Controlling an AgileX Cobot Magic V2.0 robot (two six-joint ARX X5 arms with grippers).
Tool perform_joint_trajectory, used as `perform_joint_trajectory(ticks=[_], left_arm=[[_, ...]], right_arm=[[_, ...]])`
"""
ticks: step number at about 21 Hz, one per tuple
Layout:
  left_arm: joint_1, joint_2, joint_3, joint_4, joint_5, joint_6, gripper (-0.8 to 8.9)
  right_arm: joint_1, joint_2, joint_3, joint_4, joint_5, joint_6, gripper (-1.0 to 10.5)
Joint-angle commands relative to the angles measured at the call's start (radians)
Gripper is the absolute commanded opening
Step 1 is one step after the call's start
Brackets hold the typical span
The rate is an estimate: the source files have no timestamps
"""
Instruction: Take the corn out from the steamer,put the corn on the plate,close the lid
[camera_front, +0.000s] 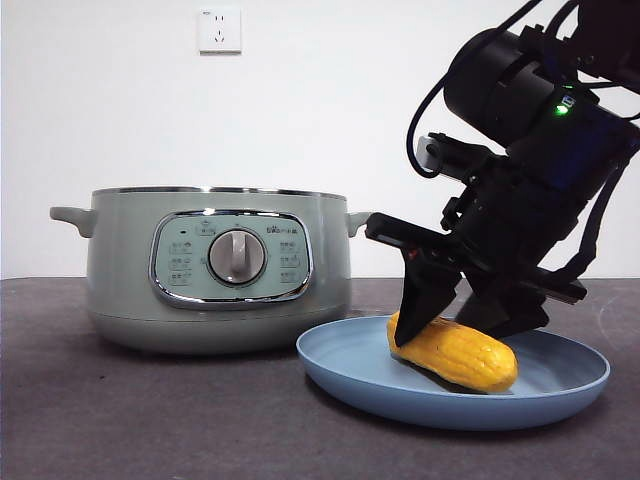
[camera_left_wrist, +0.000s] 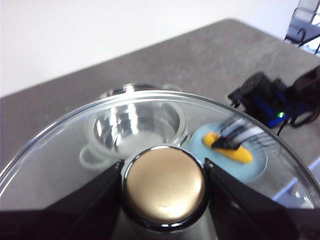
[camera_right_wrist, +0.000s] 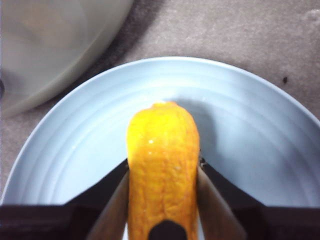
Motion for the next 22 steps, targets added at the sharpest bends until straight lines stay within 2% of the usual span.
perform_joint_trajectory(ticks=[1,5,9,16,22], left_arm=[[-0.003,0.036,0.007,0.085,0.004,-0.006,-0.08],[-0.003,0.119,-0.043,0.167,0.034,0.015,-0.08],[-0.003,0.213,-0.127,0.354,0.066,0.018,-0.08],[-0.003,0.518,-0.163,0.641,0.109,0.051,-0.08],[-0.011,0.674,-0.163,0.749,0.108,0.061,-0.08]], right_arm=[[0.007,-0.027,-0.009,-0.011,-0.001,0.003,5.6],[0.008,-0.181,-0.009,-0.029,0.000,-0.009,5.7],[0.008,-0.426,-0.009,-0.145,-0.001,-0.017,5.7],[0.008,-0.879,-0.009,-0.343,0.001,-0.024,5.7],[0.008,-1.040,-0.009,-0.415,0.006,-0.023,5.7]])
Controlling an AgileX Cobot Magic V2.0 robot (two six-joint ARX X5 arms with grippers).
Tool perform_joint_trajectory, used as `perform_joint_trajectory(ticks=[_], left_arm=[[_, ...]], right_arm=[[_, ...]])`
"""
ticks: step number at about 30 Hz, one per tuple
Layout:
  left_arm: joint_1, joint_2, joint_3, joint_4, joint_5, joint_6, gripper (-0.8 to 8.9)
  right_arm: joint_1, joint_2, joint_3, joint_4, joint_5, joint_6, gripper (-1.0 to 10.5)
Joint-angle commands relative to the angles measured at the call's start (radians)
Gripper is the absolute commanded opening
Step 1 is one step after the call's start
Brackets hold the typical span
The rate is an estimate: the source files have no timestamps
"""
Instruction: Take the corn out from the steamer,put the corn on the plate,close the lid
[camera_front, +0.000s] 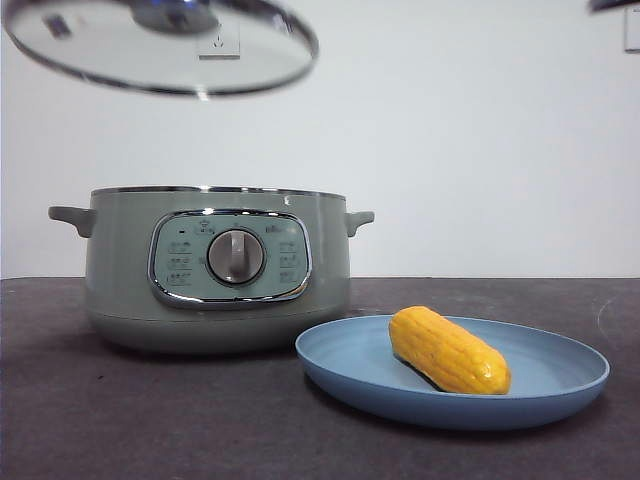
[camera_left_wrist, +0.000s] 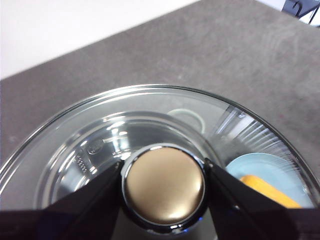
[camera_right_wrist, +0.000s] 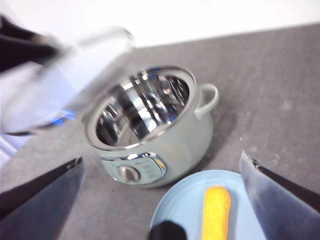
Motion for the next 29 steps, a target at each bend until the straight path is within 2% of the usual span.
perform_joint_trajectory(ticks=[1,16,29], left_arm=[[-0.007,0.046,0.005,0.077,0.013,0.033,-0.08],[-0.006,0.238,0.005,0.256,0.011,0.039,-0.08],[-0.004,0.301,0.005,0.257,-0.001,0.060,-0.08]], right_arm=[[0.002,-0.050,-0.007,-0.032,0.006,-0.005,5.7],[0.002,-0.087,-0.007,-0.097,0.006,-0.005,5.7],[0.002,-0.087,-0.007,-0.097,0.006,-0.013,5.7]])
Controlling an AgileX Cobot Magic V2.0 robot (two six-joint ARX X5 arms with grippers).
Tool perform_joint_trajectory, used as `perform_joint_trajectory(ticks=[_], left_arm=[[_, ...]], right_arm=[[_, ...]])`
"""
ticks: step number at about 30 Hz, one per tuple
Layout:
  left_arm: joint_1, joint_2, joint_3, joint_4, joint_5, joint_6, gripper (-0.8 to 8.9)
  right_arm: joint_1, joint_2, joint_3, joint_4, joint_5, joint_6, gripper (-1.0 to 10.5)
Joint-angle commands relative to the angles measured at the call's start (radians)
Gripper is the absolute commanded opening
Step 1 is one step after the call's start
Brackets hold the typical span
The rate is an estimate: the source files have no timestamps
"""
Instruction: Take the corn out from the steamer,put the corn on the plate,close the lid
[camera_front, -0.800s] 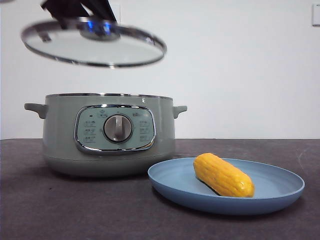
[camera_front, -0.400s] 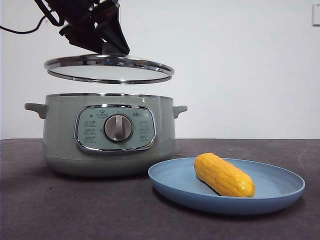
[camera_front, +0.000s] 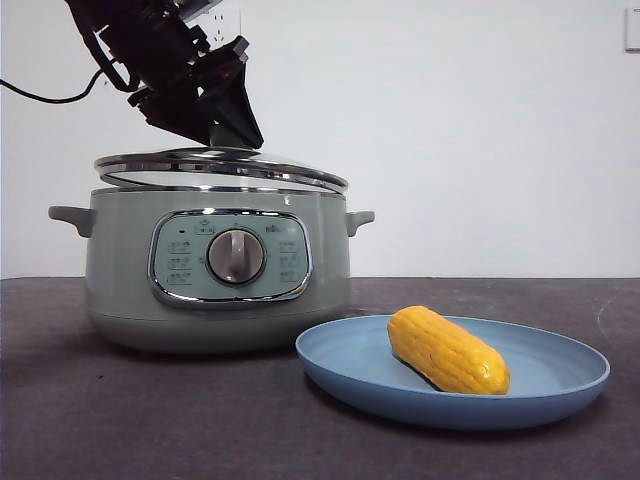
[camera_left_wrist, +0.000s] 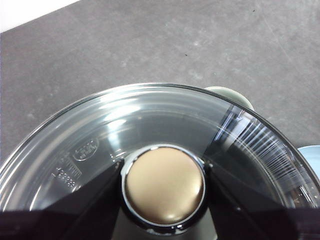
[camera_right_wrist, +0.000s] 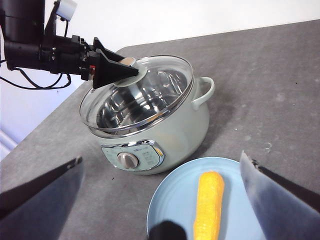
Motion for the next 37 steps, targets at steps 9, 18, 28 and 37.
perform_joint_trajectory(ticks=[9,18,28,37], left_arm=[[-0.001,-0.002,0.006,0.011,0.008,0.017,-0.08],[-0.001,0.023,0.005,-0.002,0.007,0.016,-0.08],[-0.001,0.062,0.005,-0.049,0.009,0.016,-0.08],[0.000,0.061,0.005,-0.131,0.006,0.013,4.08]], right_arm=[[0.002,-0.003,-0.007,0.008,0.003,-0.010,5.7],[0.002,-0.003,-0.007,0.007,0.002,-0.010,5.7],[0.002,-0.003,-0.007,0.007,-0.001,-0.010,5.7],[0.002,-0.003,-0.007,0.003,-0.004,-0.013,5.7]])
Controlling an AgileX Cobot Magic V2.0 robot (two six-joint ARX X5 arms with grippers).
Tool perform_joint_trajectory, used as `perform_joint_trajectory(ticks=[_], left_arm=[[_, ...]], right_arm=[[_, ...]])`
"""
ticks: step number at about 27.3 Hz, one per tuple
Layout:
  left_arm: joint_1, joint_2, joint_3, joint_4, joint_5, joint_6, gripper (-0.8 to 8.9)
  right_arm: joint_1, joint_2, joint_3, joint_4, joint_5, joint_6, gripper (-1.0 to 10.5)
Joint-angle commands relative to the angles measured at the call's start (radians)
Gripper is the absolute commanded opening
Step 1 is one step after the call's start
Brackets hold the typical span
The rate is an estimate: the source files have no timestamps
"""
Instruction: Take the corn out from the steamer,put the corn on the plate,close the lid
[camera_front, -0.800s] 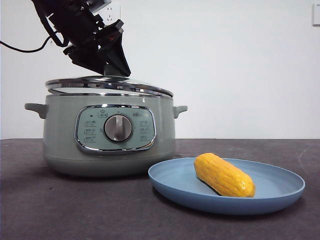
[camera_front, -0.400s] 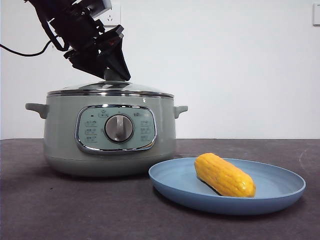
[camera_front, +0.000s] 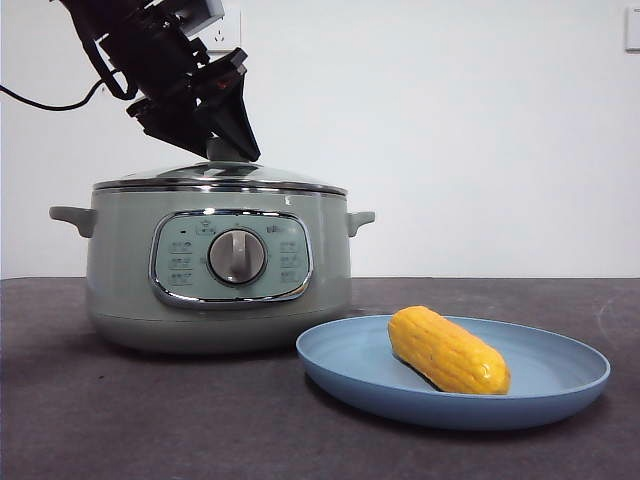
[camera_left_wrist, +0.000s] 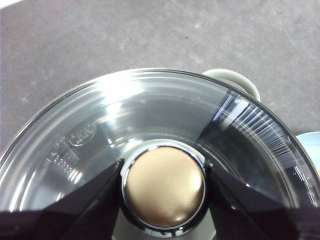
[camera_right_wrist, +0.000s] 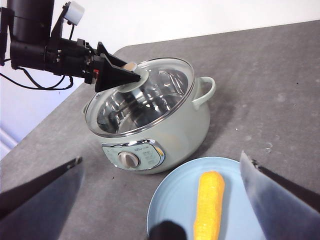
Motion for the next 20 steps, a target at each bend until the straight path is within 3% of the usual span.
perform_joint_trajectory(ticks=[1,12,20], left_arm=[[-0.001,0.029,-0.018,-0.053,0.004,0.000,4.88],[-0.001,-0.039,0.005,-0.060,-0.013,0.001,5.09],[-0.002,-0.158,0.094,-0.192,-0.034,-0.050,5.08]], right_arm=[[0.002,-0.002,-0.007,-0.001,-0.001,-0.009,5.7],[0.002,-0.003,-0.007,-0.067,-0.002,-0.009,5.7],[0.002,-0.003,-0.007,-0.073,-0.002,-0.029,5.7]])
